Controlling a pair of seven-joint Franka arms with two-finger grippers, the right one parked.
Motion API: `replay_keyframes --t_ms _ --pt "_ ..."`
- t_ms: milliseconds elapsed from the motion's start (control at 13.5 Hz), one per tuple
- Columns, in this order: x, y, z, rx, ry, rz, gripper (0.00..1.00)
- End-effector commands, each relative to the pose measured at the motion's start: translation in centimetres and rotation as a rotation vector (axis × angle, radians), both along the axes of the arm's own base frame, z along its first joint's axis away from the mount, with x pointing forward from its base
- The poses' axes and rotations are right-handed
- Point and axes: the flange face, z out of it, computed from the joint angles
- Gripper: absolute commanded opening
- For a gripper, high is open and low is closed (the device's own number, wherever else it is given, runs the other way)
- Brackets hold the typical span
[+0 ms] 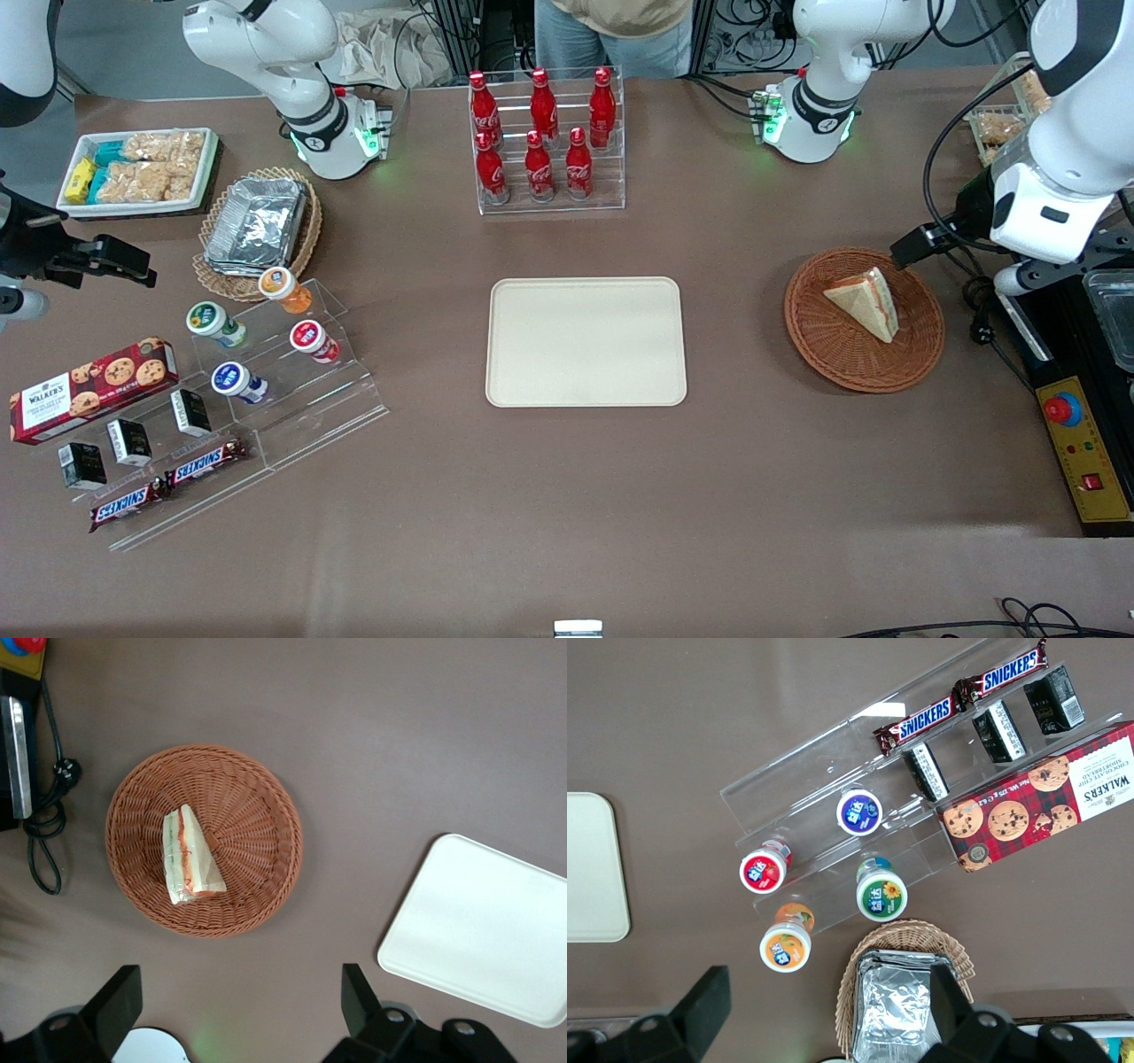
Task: Place sandwich from basket to tray
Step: 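Move the open left gripper down over the wrapped sandwich in the basket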
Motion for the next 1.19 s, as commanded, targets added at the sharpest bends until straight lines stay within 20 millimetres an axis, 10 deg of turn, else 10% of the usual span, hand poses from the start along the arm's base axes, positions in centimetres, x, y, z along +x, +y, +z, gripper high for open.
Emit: replay_keyframes --t_ms 0,1114 --pt "-2.9 2.1 -1.5 0.004 -0.022 0.048 1.0" --pt "-6.2 4.4 -14.0 0.055 -0.029 0.253 1.0"
